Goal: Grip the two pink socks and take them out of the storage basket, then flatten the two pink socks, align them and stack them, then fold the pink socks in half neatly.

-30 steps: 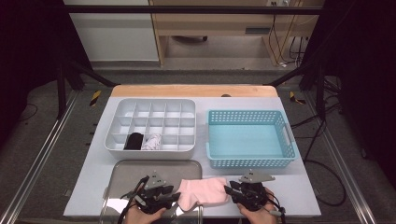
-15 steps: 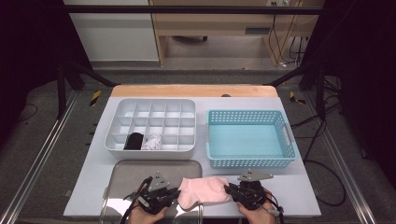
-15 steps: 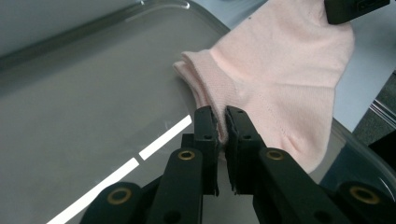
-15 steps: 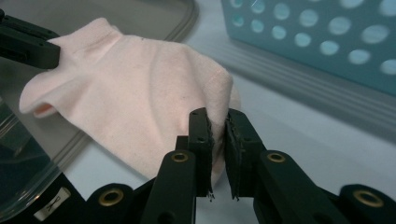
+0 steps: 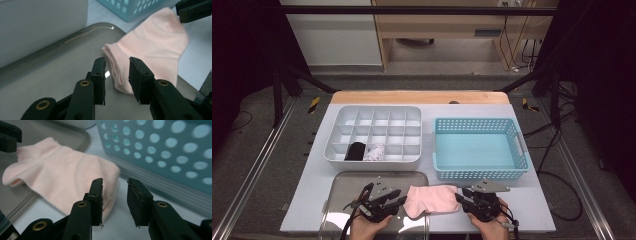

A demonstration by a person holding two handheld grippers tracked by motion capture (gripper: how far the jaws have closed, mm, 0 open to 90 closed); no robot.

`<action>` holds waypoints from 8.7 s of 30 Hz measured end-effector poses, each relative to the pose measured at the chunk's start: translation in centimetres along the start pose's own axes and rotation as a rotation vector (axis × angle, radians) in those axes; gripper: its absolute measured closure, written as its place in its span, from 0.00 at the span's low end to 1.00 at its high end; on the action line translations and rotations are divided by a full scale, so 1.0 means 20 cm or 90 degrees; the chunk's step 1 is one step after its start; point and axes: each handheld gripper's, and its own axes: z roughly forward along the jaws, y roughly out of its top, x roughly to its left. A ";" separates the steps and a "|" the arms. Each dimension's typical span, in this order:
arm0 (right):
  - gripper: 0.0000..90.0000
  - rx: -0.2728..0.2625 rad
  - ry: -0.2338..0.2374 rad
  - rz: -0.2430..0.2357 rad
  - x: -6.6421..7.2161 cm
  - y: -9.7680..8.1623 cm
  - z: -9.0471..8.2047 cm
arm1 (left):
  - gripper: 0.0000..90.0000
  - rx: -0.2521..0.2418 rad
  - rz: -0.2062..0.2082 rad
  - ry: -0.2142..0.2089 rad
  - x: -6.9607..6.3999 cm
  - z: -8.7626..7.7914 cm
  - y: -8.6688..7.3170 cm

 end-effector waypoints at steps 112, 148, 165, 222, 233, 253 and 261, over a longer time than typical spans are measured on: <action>0.90 -0.029 0.102 -0.033 0.14 0.13 -0.04 | 0.99 0.052 -0.002 -0.045 0.02 0.03 -0.07; 0.72 0.052 0.200 -0.111 0.45 0.23 0.30 | 0.98 0.019 -0.038 -0.041 0.10 -0.03 -0.06; 0.87 0.043 0.190 -0.113 0.46 0.16 0.29 | 0.88 -0.041 -0.059 -0.039 0.12 -0.10 0.01; 0.92 0.030 0.187 -0.088 0.36 0.09 0.22 | 0.63 0.027 -0.020 -0.012 0.02 0.08 -0.02; 0.81 -0.007 0.160 -0.073 0.29 0.13 0.14 | 0.65 -0.025 -0.001 -0.018 0.00 0.01 0.05; 0.71 0.025 0.164 -0.030 0.27 0.05 0.21 | 0.97 0.054 0.016 -0.052 -0.09 0.17 0.03; 0.90 0.043 0.193 -0.005 0.28 0.06 0.24 | 0.98 0.051 0.004 -0.054 -0.08 0.17 0.02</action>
